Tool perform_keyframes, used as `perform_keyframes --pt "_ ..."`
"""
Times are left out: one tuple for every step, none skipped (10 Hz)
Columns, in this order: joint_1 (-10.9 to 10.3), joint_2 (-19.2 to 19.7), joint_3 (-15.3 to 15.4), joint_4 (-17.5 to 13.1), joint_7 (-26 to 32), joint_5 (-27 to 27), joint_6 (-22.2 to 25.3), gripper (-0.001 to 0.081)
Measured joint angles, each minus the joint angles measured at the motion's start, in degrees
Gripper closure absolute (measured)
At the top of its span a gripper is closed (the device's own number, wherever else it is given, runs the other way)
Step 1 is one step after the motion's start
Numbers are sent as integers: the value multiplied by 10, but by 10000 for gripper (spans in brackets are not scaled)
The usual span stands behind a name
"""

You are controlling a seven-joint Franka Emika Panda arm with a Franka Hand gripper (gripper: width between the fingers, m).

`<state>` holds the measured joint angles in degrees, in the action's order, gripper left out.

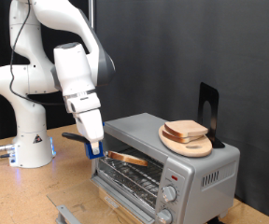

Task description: Make a piece of toast with the oven

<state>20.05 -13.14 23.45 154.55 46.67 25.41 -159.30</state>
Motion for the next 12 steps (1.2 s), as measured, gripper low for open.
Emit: perform_keyframes --pt "2 0 3 -2 -6 -9 3 537" --pt "7 0 6 -8 -23 -32 27 537" --pt "16 0 7 -20 -41 -64 68 537" --pt "24 0 7 -30 -48 -90 92 537" --pt "28 0 5 -35 -42 -100 94 537" --pt "28 1 4 -38 -24 -101 89 537" --pt "28 6 3 -43 -2 -101 73 537" --pt "28 15 3 -49 15 -102 60 537" --pt "31 26 3 -58 18 -110 57 537" --pt "36 38 3 -66 14 -124 56 537" --pt "42 50 4 -71 -4 -144 56 537" --pt "47 61 4 -71 -22 -162 61 537"
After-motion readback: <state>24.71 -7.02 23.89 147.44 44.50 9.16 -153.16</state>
